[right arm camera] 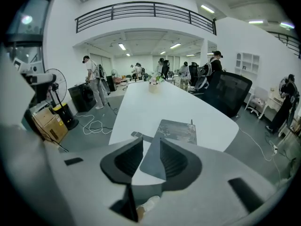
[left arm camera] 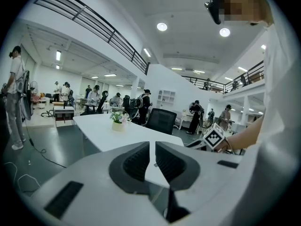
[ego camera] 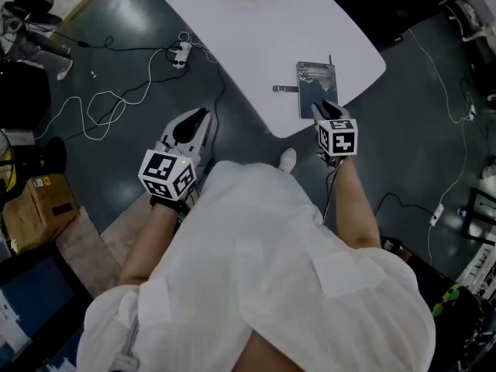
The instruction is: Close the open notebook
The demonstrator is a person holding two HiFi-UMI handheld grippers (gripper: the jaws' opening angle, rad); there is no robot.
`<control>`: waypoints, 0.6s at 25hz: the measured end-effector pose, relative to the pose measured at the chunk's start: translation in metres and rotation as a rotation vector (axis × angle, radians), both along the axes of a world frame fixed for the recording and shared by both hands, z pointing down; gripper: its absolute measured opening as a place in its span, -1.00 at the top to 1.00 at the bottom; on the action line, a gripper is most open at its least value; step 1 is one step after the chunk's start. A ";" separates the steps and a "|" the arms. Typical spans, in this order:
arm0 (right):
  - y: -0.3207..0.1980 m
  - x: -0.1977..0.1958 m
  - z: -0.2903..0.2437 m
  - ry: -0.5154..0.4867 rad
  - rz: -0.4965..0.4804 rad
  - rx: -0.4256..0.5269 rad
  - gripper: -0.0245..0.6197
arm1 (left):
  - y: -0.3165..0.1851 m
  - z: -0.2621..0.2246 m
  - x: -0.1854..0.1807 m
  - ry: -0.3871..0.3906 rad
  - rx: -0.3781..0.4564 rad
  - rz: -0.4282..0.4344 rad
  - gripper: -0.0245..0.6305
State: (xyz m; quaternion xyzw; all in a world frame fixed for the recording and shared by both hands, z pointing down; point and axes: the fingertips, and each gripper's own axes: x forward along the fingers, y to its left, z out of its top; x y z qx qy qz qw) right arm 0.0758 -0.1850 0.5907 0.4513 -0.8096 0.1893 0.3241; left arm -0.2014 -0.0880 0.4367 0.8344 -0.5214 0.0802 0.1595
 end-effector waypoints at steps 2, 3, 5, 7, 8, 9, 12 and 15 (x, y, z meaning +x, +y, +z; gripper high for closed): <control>0.004 -0.006 -0.001 -0.016 0.013 0.001 0.57 | 0.007 0.000 -0.009 -0.003 0.004 -0.005 0.82; 0.006 -0.008 -0.003 -0.023 0.020 0.005 0.57 | 0.009 -0.001 -0.014 -0.005 0.007 -0.007 0.82; 0.009 -0.013 -0.007 -0.035 0.033 0.014 0.57 | 0.013 -0.002 -0.023 -0.008 0.014 -0.011 0.82; 0.015 -0.017 -0.012 -0.048 0.045 0.026 0.57 | 0.016 -0.004 -0.030 -0.007 0.022 -0.015 0.82; 0.019 -0.018 -0.016 -0.055 0.050 0.036 0.57 | 0.018 -0.006 -0.033 -0.007 0.027 -0.016 0.82; 0.022 -0.019 -0.022 -0.062 0.054 0.051 0.57 | 0.019 -0.007 -0.036 -0.007 0.033 -0.017 0.82; 0.029 -0.024 -0.047 -0.075 0.051 0.135 0.60 | 0.022 -0.013 -0.042 -0.005 0.054 -0.013 0.82; 0.037 -0.027 -0.080 -0.071 0.033 0.246 0.65 | 0.024 -0.017 -0.045 -0.004 0.069 -0.001 0.82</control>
